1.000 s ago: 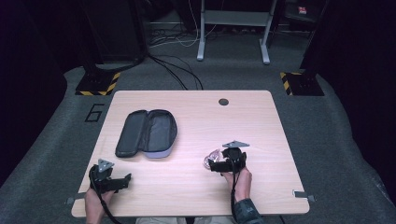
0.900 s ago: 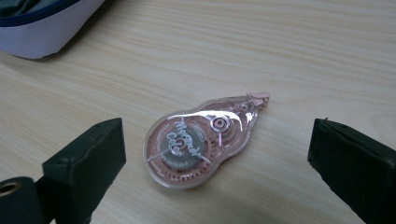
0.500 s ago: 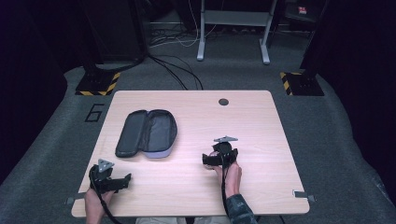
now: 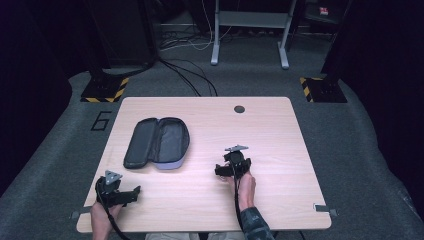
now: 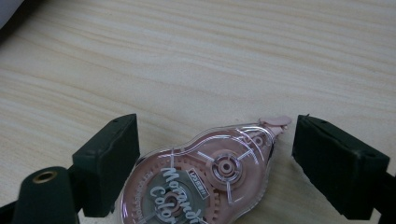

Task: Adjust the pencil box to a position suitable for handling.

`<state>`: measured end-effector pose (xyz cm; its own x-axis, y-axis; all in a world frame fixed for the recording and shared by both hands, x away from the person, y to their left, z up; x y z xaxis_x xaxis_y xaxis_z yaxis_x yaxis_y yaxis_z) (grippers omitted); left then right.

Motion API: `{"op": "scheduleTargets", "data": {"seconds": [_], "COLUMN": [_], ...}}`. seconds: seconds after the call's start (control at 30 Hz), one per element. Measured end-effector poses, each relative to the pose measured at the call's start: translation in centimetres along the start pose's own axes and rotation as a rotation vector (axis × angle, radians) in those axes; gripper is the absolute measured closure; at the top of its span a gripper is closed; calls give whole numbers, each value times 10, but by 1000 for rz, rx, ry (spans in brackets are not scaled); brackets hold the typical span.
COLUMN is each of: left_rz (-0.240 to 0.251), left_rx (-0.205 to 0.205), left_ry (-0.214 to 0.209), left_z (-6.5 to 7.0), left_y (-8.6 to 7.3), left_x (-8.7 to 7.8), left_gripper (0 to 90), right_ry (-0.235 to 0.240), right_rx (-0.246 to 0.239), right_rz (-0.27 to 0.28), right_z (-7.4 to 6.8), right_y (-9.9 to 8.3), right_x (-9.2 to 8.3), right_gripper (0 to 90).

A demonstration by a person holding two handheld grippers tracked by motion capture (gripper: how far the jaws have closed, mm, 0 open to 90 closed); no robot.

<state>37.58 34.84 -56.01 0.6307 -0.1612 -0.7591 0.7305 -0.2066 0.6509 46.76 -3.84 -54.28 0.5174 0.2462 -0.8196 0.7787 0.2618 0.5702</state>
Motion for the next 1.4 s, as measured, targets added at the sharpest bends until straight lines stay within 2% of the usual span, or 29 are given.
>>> {"op": "scheduleTargets", "data": {"seconds": [0.27,0.5,0.6,0.67,0.87,0.93,1.2,1.37,1.4], "left_rz": [3,4,4,4,2,3,2,2,2], "left_rx": [-14,-13,-14,-14,-13,-9,-15,-16,-18], "left_ry": [-3,-2,-2,-1,-3,-1,-3,-2,-3], "left_z": [1,1,1,1,1,1,1,1,1], "left_y": [0,0,0,0,0,0,0,0,0], "left_x": [0,0,0,0,0,0,0,0,0], "left_gripper": [3,3,3,3,3,3,3,3,3], "right_ry": [-4,-14,-1,-5,-5,0,5,8,5], "right_rx": [-20,-16,-25,-59,-87,-84,-133,-138,-127], "right_rz": [-21,-14,-21,-18,-1,2,23,25,29], "right_z": [6,18,19,19,16,16,18,19,19], "right_y": [-9,-14,-14,-13,-14,-16,-18,-19,-19], "right_x": [-5,-12,-11,-9,-11,-12,-13,-17,-18], "right_gripper": [190,282,293,305,448,457,490,494,494]}}
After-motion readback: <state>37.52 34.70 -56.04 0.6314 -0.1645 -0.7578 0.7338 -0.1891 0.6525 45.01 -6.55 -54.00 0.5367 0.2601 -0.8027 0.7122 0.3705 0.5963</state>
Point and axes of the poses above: each handheld gripper's, and its own axes: x roughly forward along the jaws, y roughly out of its top, z roughly to its right, the point moved 4 cm from there along x, roughly forward along the jaws, and after that the axes turned 6 degrees about -z, right-handed, at the moved point
